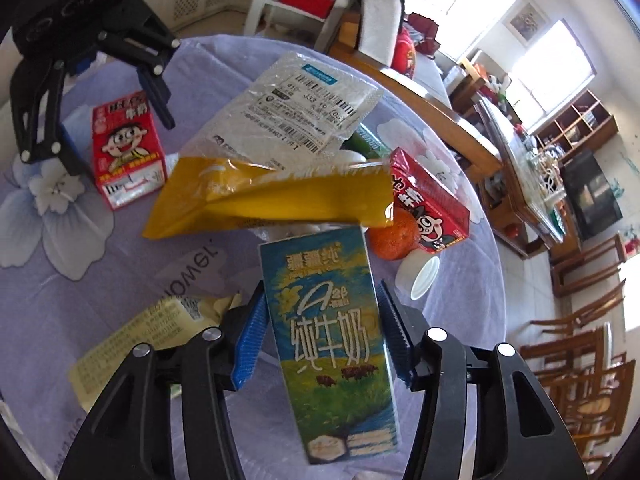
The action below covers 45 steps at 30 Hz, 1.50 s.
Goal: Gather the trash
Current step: 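Grasp the red milk carton with the left tool while the right tool grasps the blue-green carton, then carry both cartons to the black bin and open both tools to drop them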
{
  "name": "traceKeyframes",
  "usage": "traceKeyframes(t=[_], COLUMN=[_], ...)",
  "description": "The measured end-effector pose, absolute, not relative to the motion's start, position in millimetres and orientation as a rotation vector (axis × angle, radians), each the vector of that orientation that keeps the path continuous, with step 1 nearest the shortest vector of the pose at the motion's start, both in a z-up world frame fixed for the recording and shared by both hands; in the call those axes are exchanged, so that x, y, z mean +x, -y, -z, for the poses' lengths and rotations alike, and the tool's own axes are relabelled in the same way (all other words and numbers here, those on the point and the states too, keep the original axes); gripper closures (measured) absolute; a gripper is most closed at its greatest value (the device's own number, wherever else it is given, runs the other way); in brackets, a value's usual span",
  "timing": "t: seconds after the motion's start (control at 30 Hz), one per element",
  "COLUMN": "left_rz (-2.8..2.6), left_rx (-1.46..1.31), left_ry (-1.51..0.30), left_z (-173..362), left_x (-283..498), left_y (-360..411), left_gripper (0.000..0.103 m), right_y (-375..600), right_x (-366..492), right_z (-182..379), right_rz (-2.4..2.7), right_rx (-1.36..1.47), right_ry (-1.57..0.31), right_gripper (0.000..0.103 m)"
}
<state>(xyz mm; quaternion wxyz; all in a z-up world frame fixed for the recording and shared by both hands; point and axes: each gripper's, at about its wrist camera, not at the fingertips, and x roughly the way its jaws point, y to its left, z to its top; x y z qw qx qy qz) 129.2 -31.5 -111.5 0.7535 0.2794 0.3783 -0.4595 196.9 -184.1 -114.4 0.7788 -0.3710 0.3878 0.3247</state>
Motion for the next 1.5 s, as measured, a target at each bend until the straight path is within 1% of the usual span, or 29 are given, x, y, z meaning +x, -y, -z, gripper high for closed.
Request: traceKeyframes(t=[0.03,0.1,0.4,0.6,0.87,1.0,1.13,1.5], left_rz=[1.004,0.991,0.863,0.811,0.774,0.810,0.910,1.219], left_rx=[0.589,0.554,0.461,0.251,0.117,0.062,0.035,-0.029], left_ry=[-0.837,-0.859,-0.830,-0.746,-0.608,-0.545,-0.524,-0.528], left_z=[112,115,113,90,59,46,38,29], left_x=[131,133,128,118,87,73,61,45], left_y=[31,30,34,20,32,58,94,272], left_gripper=[0.044,0.052,0.053,0.053,0.053,0.053,0.053,0.053], right_y=[185,188,210,226,269,309,356,529], right_x=[197,197,172,137,75,51,23,-81], right_z=[110,101,48,26,14,13,10,15], right_rz=[-0.698,-0.690,-0.666,-0.641,-0.602,-0.559,-0.459,-0.045], right_rx=[-0.778,-0.729,-0.402,-0.182,0.173,0.324,0.388,0.486], right_ry=[-0.825,-0.793,-0.654,-0.618,-0.573,-0.575,-0.553,-0.415], right_gripper=[0.054,0.054,0.054,0.054,0.054,0.054,0.054,0.054])
